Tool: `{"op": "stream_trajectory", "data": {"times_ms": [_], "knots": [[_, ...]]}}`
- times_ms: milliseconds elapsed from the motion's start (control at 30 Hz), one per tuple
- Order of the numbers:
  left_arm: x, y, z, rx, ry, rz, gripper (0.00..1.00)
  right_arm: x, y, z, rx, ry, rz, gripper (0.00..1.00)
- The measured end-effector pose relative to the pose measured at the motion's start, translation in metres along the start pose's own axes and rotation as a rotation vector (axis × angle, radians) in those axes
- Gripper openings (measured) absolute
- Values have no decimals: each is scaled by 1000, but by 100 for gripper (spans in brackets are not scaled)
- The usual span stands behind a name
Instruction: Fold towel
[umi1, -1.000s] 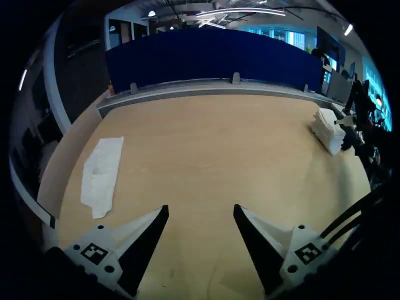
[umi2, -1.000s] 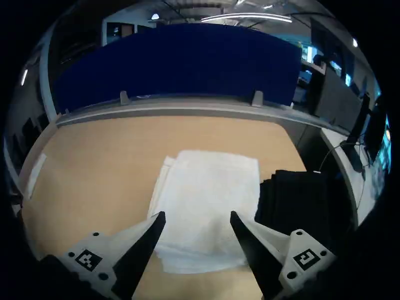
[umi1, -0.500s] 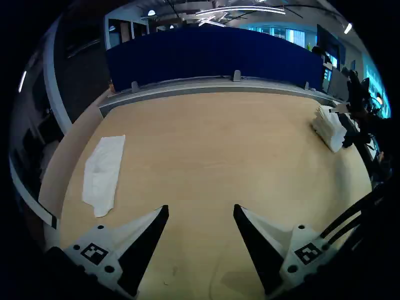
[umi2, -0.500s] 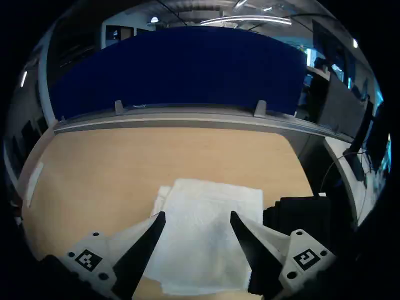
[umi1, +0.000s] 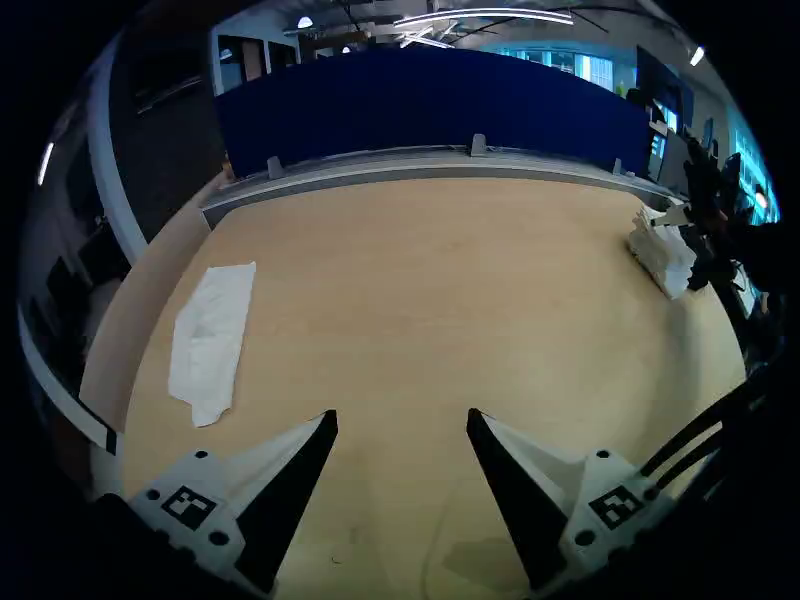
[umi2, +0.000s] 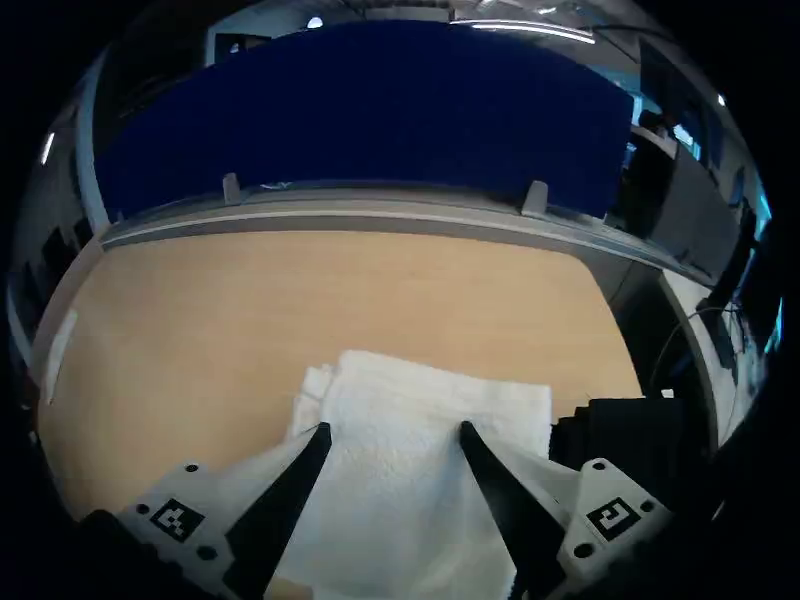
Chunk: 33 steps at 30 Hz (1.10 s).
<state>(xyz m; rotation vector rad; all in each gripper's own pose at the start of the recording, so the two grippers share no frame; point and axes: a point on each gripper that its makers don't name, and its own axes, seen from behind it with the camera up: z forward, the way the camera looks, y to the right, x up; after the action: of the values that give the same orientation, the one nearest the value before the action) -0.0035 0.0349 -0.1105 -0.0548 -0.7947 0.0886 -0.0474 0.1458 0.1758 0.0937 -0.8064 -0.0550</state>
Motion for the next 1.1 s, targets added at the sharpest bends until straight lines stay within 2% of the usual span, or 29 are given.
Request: {"op": "stream_trajectory", "data": {"times_ms": [367, 600, 867, 1100], "knots": [[-4, -2, -7, 6, 5, -4, 96, -3, -1, 10, -1, -9, 4, 100], [-2, -6, -10, 5, 18, -15, 96, 22, -3, -13, -6, 49, 12, 100], [3, -7, -10, -8, 39, -31, 96, 17, -9, -38, -16, 57, 9, 100], [9, -8, -10, -24, 63, -28, 96, 8, -32, -80, -7, 99, 24, 100]]}}
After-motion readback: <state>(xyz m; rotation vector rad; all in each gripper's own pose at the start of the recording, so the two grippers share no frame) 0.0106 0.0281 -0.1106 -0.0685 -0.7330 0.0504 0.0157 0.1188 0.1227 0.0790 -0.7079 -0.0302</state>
